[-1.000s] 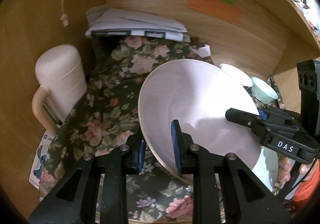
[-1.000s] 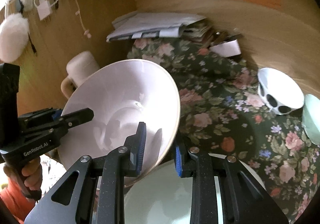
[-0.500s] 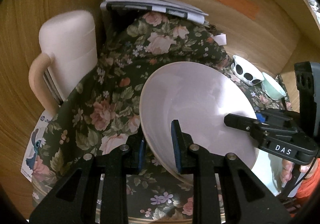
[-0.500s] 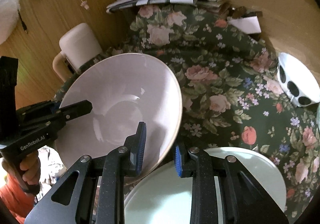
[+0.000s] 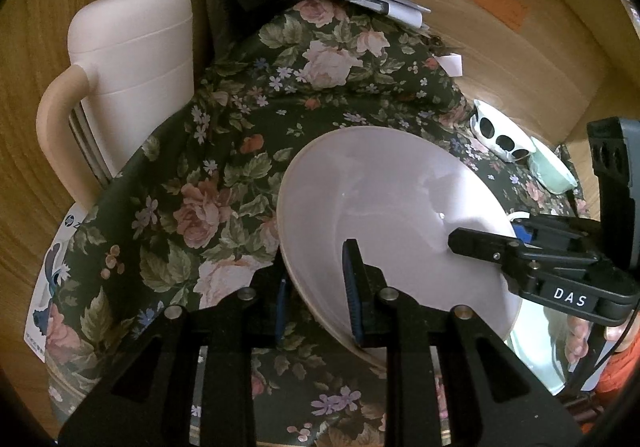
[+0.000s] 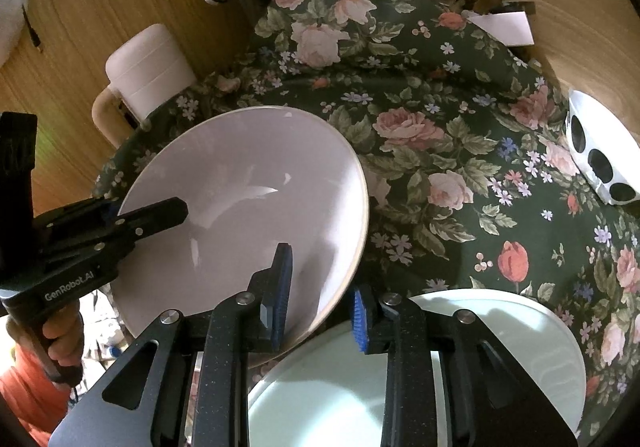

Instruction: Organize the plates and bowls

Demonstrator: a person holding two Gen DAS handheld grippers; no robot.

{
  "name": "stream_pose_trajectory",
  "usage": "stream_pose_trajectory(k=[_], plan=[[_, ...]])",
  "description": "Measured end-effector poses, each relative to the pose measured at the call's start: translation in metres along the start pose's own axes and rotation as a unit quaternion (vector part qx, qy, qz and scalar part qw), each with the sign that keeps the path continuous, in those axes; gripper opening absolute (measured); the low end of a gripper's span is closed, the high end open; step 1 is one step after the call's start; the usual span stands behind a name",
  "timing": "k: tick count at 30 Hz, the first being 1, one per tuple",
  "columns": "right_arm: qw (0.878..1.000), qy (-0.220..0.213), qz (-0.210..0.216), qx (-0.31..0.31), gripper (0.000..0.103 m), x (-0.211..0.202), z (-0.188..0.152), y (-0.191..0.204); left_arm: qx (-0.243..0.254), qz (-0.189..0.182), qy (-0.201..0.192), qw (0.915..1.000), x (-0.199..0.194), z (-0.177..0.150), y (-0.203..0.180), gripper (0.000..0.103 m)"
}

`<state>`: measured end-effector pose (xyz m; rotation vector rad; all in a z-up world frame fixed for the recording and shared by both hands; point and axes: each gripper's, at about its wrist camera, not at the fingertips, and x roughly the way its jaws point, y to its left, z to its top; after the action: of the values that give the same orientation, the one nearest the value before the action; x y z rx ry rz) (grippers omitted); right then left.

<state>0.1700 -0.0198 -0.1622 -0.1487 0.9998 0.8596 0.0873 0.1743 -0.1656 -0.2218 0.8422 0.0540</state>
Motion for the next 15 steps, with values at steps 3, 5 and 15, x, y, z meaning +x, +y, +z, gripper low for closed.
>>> stream_pose_trajectory(k=[3, 5, 15], plan=[[1.0, 0.0, 0.0, -0.002, 0.025, 0.001, 0.001, 0.0, 0.001, 0.003, 0.0, 1.0, 0.0, 0.0, -0.001, 0.023], [1.0, -0.002, -0.005, -0.003, 0.025, 0.0, 0.001, 0.001, 0.011, 0.012, -0.008, 0.9998, -0.004, 0.0, -0.003, 0.023], [0.996, -0.074, -0.041, 0.009, 0.038, -0.054, 0.007, -0.019, 0.03, 0.023, -0.068, 0.9969, -0.04, 0.022, -0.013, 0.053]])
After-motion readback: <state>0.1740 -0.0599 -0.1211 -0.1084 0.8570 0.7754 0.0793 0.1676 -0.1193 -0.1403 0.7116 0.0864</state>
